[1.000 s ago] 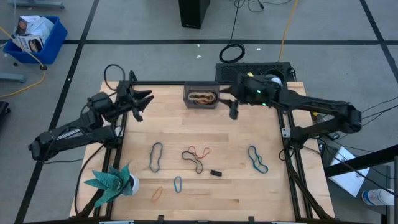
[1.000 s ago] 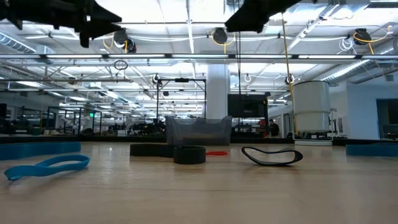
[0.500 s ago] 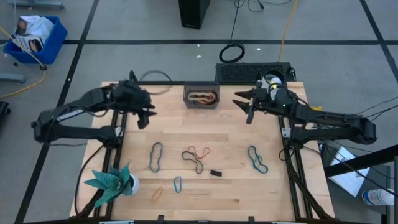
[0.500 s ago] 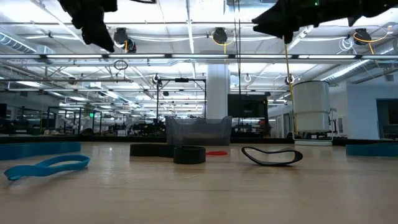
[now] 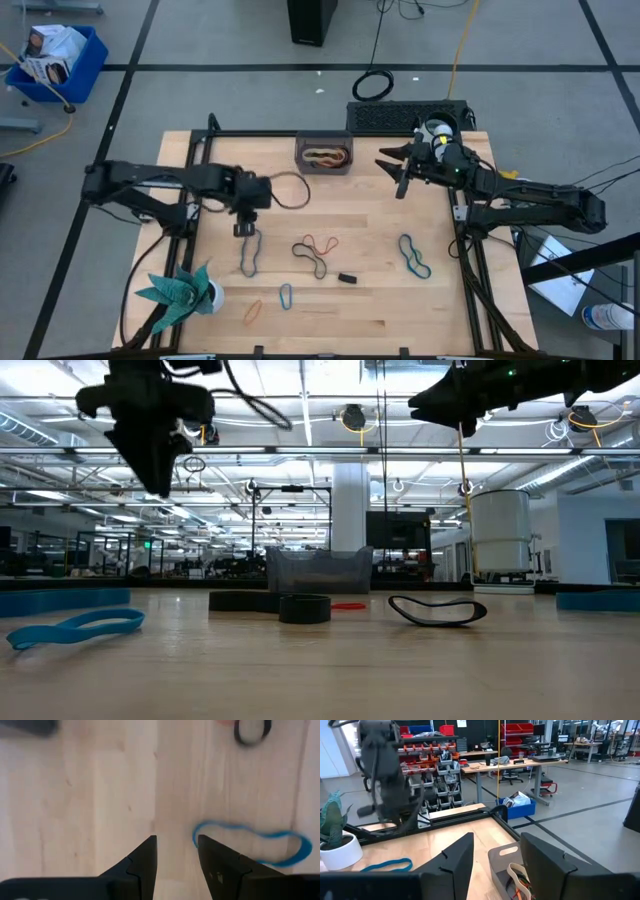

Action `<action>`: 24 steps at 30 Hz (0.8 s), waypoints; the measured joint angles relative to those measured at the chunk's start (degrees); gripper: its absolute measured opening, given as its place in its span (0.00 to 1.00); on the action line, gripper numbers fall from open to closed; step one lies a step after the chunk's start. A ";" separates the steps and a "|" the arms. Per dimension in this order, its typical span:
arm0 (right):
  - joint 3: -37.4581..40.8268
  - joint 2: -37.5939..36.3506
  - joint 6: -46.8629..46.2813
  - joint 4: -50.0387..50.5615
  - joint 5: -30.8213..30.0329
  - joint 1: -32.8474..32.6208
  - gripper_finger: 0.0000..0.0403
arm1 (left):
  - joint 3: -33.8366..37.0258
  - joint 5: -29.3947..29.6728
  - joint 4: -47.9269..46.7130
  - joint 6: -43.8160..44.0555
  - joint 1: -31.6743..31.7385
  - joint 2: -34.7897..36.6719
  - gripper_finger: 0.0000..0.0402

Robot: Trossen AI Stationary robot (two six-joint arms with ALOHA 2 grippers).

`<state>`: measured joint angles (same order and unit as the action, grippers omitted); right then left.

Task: Pick and place rubber bands into bin
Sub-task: Put the top left blue rubber band into the black bin

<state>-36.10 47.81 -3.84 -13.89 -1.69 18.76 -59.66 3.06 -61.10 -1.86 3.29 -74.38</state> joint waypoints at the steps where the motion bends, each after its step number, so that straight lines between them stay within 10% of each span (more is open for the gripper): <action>1: 0.00 0.00 0.00 -0.02 0.00 0.00 0.39 | 0.00 0.01 -0.75 0.62 -0.56 -1.39 0.37; 24: 0.00 0.11 0.20 0.85 0.04 0.00 0.39 | 7.08 -3.11 5.62 -1.25 -3.58 -15.68 0.37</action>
<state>-36.10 47.92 -3.64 -13.04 -1.65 18.76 -52.58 -0.05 -55.47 -3.11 -0.29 -90.06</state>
